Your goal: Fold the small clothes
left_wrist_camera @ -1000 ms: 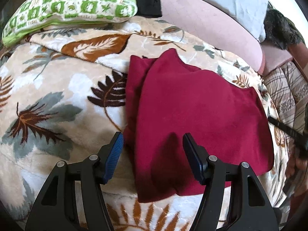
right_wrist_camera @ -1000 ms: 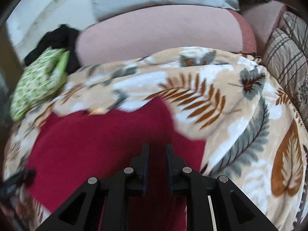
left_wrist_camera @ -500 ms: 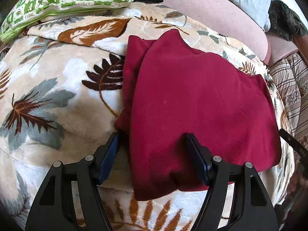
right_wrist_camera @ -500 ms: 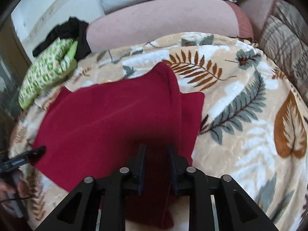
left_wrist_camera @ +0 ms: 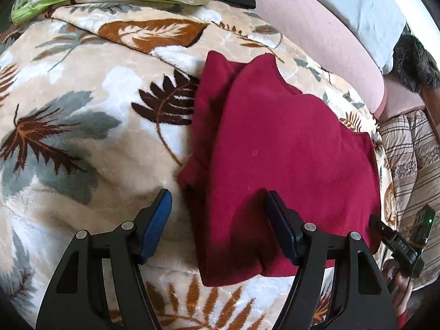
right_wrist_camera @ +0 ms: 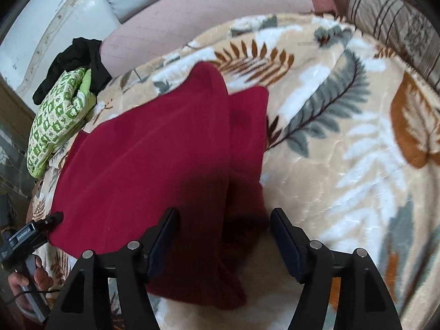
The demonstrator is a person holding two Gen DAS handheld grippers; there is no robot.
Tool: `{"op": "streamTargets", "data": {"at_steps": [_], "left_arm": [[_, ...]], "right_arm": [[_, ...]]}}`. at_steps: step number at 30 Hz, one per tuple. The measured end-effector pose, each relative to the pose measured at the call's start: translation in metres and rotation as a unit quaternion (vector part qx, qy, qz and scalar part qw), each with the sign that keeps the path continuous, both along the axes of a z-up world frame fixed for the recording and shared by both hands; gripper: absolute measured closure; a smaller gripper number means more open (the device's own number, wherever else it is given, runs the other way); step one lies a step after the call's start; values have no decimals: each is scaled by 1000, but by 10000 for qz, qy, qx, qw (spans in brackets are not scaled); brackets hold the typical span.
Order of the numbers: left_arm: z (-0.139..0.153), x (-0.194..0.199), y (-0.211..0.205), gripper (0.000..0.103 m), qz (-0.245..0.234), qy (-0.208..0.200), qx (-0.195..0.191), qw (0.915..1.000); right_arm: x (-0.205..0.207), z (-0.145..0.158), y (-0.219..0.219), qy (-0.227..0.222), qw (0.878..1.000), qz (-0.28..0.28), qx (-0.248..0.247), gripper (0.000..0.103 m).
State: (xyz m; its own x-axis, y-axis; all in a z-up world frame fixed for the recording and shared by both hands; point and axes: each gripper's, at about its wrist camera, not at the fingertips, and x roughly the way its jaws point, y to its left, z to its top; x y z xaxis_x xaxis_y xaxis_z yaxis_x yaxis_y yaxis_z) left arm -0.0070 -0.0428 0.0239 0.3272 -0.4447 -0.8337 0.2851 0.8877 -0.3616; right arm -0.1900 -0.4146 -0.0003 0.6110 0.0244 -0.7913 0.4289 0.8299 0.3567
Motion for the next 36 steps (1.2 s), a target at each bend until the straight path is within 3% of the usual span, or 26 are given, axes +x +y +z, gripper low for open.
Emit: {"op": "streamTargets", "data": {"at_steps": [3, 6, 8, 11, 17, 21, 23, 24, 27, 31, 36], "left_arm": [[0, -3, -5, 29, -82, -75, 69, 9999], [-1, -4, -10, 28, -180, -144, 153, 9996], [-1, -5, -12, 28, -207, -177, 159, 9995], [-1, -6, -16, 28, -299, -216, 179, 9992], [1, -9, -22, 28, -490, -222, 222, 9983], [1, -11, -26, 28, -686, -186, 373, 9968], [-2, -12, -28, 28, -780, -163, 581, 9951], [-2, -13, -28, 28, -805, -197, 611, 9947], [1, -13, -26, 28, -795, -223, 621, 9946], [4, -13, -23, 28, -656, -318, 643, 9953], [9, -14, -19, 28, -574, -467, 688, 9949]], "right_arm": [[8, -1, 2, -80, 9999, 58, -60, 29], [16, -2, 2, -140, 9997, 121, -130, 31], [17, 0, 1, -220, 9995, 171, -140, 48], [20, 11, 3, -257, 9982, 346, -421, 63], [31, 50, 19, -306, 9793, 730, -1865, 75], [30, 53, 5, -159, 9807, 620, -1848, 76], [24, 41, -8, 162, 9793, 296, -1995, 96], [20, 33, -20, 370, 9798, 98, -1965, 99], [4, 22, -45, 268, 9928, -19, -1170, 99], [-2, 42, -26, 35, 9883, 368, -1477, 99], [17, 57, 7, -242, 9887, 721, -1288, 95]]}}
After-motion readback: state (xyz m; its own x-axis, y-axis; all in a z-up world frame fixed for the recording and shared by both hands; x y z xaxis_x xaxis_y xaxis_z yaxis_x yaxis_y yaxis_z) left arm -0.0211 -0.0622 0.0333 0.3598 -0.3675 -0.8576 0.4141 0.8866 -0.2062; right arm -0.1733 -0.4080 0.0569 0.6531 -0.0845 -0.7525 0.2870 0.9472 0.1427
